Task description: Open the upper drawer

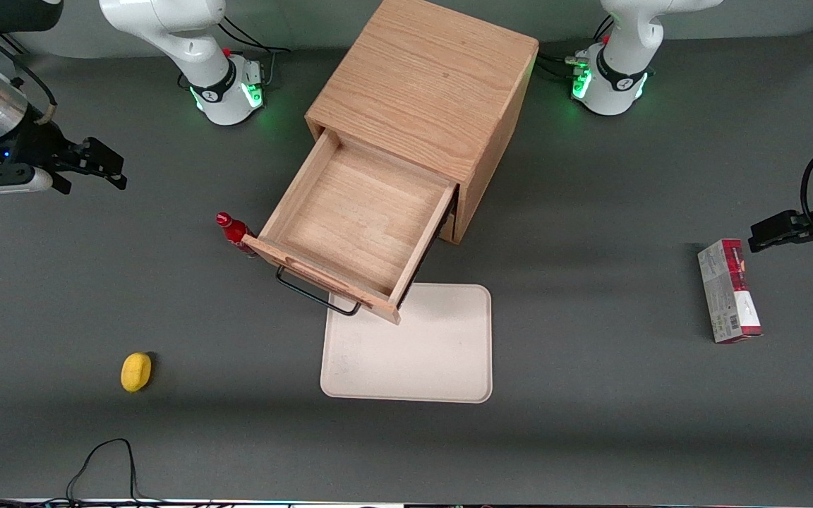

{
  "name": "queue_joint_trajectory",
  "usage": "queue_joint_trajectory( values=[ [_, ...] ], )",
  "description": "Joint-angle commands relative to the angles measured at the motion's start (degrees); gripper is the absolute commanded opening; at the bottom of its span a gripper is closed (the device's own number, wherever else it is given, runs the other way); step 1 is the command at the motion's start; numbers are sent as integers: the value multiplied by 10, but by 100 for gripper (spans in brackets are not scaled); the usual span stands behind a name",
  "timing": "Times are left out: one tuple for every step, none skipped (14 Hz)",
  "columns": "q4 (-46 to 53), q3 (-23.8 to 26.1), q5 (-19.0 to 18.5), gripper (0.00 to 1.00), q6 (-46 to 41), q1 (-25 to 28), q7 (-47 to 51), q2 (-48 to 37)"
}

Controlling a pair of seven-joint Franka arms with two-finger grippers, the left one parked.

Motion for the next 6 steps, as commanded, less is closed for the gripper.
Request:
queue_joint_trajectory(
  values=[
    [30,4,-10,100,-27,4,40,11],
    [35,5,-10,100,-29,5,48,17],
    [36,6,-10,100,-29,6,47,18],
    [37,5,-10,100,-28,5,47,23],
    [38,5,-10,100,-29,5,47,23],
    [40,5,-10,100,-29,5,47,24]
  ],
)
